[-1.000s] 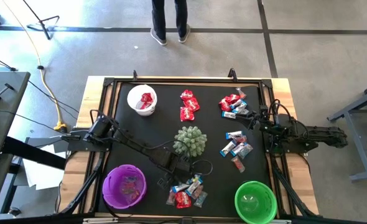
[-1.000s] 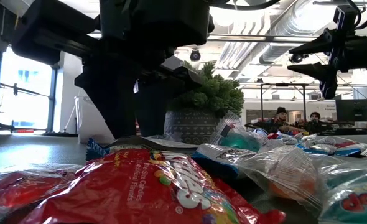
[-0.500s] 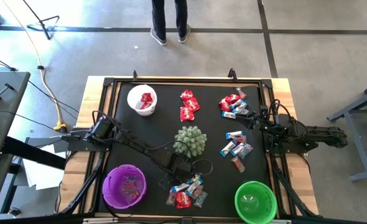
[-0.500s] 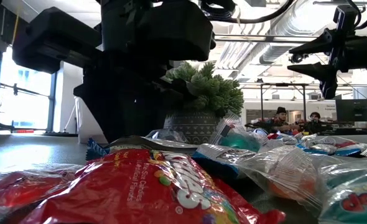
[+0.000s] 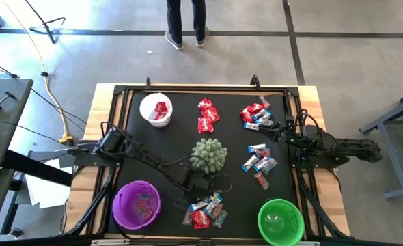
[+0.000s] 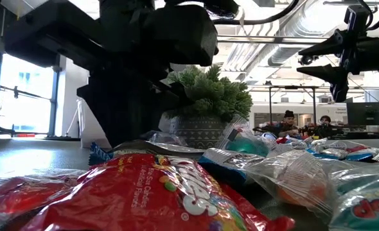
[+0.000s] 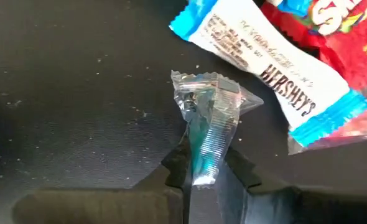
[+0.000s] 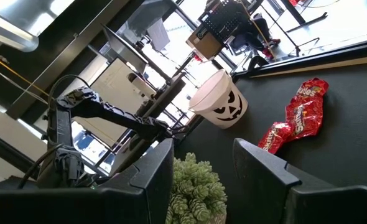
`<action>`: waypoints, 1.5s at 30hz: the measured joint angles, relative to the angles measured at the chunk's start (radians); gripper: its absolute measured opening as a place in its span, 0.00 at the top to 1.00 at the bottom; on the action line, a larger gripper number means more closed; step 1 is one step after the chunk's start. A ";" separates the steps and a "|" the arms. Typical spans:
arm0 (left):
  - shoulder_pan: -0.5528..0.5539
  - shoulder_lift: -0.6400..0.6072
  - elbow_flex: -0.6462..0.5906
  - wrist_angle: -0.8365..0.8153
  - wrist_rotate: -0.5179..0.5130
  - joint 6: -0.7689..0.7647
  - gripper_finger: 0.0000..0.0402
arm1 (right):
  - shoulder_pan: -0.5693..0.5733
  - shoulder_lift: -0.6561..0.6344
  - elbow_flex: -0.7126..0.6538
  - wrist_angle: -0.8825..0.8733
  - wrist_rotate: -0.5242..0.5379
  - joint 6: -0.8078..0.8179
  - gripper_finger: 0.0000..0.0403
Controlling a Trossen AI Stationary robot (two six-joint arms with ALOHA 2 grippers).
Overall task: Organize candy in baskets
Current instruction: Put the blue gummy into the purple bucket
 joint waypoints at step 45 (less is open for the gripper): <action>-0.513 -0.635 0.001 -0.576 -0.105 -1.194 0.91 | 0.000 0.000 0.000 0.000 0.000 0.000 0.60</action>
